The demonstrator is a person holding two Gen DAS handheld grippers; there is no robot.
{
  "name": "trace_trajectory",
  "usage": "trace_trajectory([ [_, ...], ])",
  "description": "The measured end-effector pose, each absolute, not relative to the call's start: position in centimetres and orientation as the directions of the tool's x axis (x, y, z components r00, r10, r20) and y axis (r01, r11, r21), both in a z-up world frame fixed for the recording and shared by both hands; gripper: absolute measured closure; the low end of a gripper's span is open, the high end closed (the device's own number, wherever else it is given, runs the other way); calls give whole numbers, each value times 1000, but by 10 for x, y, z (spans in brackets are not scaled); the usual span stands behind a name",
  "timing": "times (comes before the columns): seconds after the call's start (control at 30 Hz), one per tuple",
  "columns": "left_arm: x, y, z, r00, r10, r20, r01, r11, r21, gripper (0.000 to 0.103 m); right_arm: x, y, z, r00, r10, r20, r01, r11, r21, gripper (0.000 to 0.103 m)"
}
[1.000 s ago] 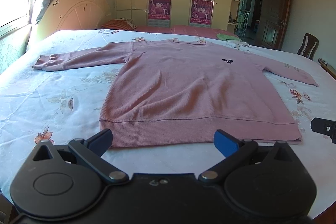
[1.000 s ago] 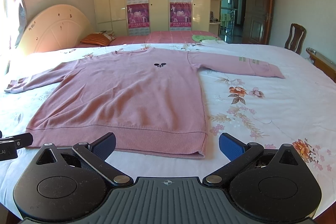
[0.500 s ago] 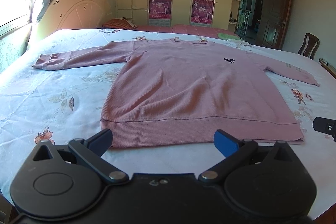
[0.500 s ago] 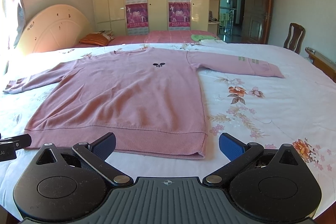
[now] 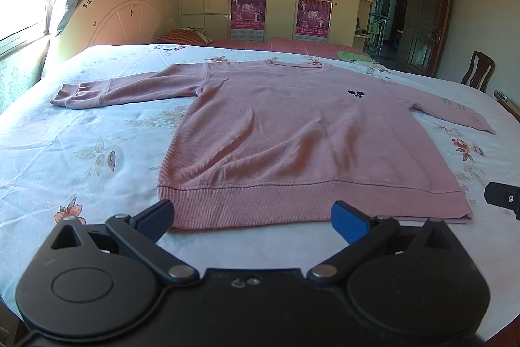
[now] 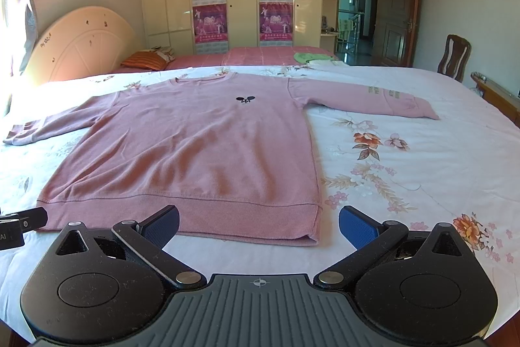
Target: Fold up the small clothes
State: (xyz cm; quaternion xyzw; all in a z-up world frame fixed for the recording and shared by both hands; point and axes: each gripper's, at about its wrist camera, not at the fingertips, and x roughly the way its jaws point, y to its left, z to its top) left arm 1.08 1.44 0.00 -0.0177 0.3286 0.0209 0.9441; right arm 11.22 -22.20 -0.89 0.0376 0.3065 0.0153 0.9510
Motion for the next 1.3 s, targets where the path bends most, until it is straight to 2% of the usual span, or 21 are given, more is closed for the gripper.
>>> trace_trajectory([
  [0.93, 15, 15, 2, 786, 31, -618, -49, 999, -12, 0, 118, -219, -12, 807, 59, -588, -13, 997, 82, 0],
  [1.3, 33, 12, 6, 785, 40, -619, -84, 996, -41, 0, 124, -237, -10, 815, 19, -579, 46, 994, 97, 0],
])
